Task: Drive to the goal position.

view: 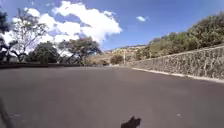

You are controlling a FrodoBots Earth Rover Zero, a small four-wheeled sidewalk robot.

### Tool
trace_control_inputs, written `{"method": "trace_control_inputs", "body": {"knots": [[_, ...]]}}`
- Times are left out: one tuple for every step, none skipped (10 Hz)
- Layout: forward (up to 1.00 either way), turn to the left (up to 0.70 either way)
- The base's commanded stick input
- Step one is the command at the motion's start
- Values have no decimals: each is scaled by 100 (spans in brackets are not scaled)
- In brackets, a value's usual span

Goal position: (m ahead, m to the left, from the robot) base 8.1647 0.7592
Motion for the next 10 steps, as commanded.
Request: {"method": "trace_control_inputs", "body": {"knots": [[50, 0], [50, 0], [50, 0], [50, 0], [50, 0], [50, 0], [50, 0], [50, 0], [50, 0], [50, 0]]}}
